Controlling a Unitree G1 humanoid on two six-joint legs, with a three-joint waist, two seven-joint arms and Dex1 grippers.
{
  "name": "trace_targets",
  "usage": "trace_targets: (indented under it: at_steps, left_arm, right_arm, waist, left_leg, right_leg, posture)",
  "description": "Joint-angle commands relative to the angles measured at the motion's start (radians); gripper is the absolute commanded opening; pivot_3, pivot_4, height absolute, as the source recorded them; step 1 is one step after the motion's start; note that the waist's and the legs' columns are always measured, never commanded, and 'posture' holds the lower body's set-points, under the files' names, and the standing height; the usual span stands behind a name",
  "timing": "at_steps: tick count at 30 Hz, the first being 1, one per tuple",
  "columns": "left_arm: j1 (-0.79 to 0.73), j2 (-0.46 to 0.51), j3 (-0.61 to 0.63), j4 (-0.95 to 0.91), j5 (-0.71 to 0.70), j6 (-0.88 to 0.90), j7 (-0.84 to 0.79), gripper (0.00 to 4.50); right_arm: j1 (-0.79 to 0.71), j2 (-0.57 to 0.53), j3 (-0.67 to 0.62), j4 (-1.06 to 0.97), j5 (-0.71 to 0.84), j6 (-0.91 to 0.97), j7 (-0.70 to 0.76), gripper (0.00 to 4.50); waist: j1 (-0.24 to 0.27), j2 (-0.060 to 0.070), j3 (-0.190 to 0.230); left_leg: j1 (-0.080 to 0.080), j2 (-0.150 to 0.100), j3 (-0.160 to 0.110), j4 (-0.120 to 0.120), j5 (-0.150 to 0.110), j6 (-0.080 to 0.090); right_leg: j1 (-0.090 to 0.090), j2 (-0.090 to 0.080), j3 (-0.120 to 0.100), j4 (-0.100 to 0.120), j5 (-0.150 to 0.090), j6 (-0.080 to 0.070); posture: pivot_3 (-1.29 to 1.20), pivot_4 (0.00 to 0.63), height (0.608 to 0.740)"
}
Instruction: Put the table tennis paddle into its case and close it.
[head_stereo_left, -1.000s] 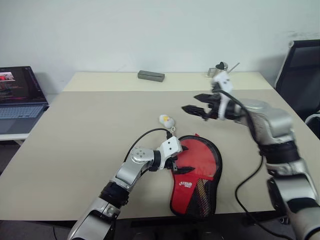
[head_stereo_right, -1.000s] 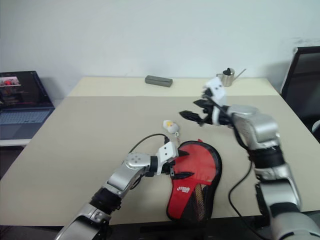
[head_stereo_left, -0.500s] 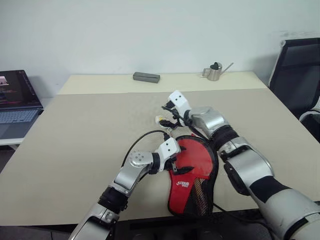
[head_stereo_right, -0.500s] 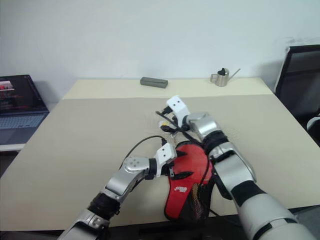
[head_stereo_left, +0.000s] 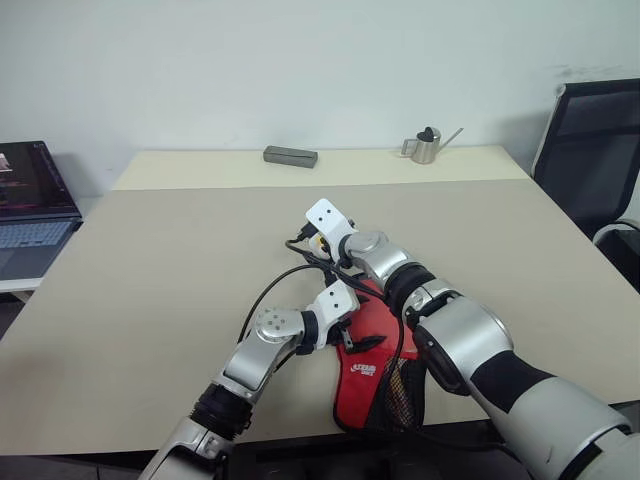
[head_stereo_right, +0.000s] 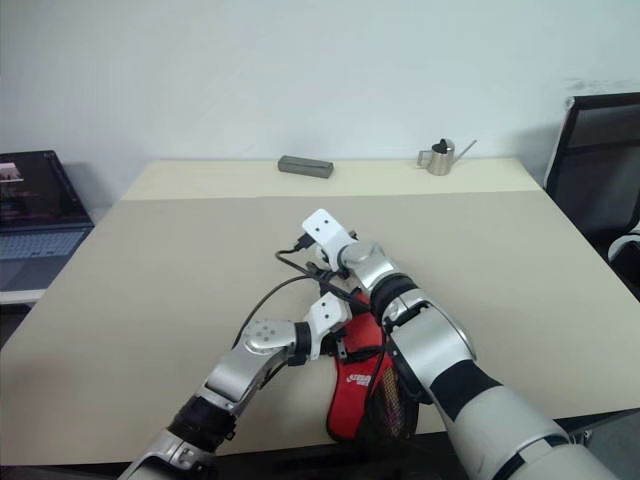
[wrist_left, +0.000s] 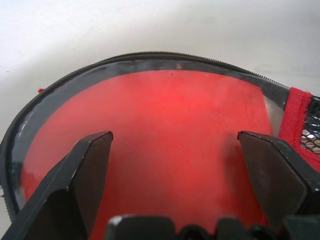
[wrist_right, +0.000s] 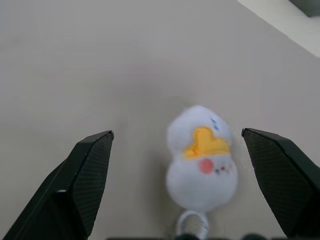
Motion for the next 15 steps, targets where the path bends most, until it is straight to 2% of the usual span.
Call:
trace_targets:
  at_steps: [1,6,7,10,15]
  left_arm:
    - [0.044,0.028,-0.019,-0.022,0.029,0.038,0.009,4.36]
    - [0.08,0.05,-0.009,-0.069,0.024,0.069,0.035,4.36]
    - [0.089,0.054,-0.009,-0.079,0.025,0.074,0.038,4.45]
    - [0.11,0.067,-0.013,-0.104,0.03,0.083,0.045,4.5]
    - [0.139,0.093,-0.011,-0.129,0.029,0.095,0.057,4.5]
  right_arm:
    - [-0.011,0.016,-0.021,0.0,-0.03,-0.026,-0.048,4.5]
    - [0.006,0.046,-0.03,0.013,-0.055,-0.019,-0.077,4.5]
    - [0.009,0.054,-0.036,0.014,-0.054,-0.015,-0.083,4.32]
    - [0.014,0.073,-0.059,0.017,-0.053,-0.004,-0.087,3.63]
    - [0.014,0.087,-0.066,0.018,-0.076,-0.005,-0.114,1.86]
  waist:
    - [-0.009,0.0,0.0]
    - [-0.014,0.0,0.0]
    - [-0.014,-0.001,0.0]
    - [-0.013,0.0,0.0]
    - [-0.016,-0.001,0.0]
  left_leg:
    - [0.0,0.0,0.0,0.0,0.0,0.0]
    - [0.001,0.0,-0.001,-0.001,0.0,0.0]
    - [0.002,0.0,-0.001,-0.001,0.0,0.0]
    - [0.002,0.001,-0.002,-0.001,0.0,0.0]
    - [0.002,0.001,-0.002,-0.002,0.0,0.001]
  right_leg:
    - [0.0,0.0,0.001,0.0,0.0,-0.004]
    - [0.0,0.001,0.003,0.0,0.0,-0.005]
    - [0.0,0.001,0.003,0.0,0.0,-0.005]
    - [0.0,0.001,0.003,0.0,-0.001,-0.006]
    - [0.0,0.002,0.004,0.0,-0.001,-0.007]
  posture:
    - [0.0,0.15,0.74]
    - [0.0,0.15,0.74]
    - [0.0,0.15,0.74]
    - [0.0,0.15,0.74]
    - [0.0,0.15,0.74]
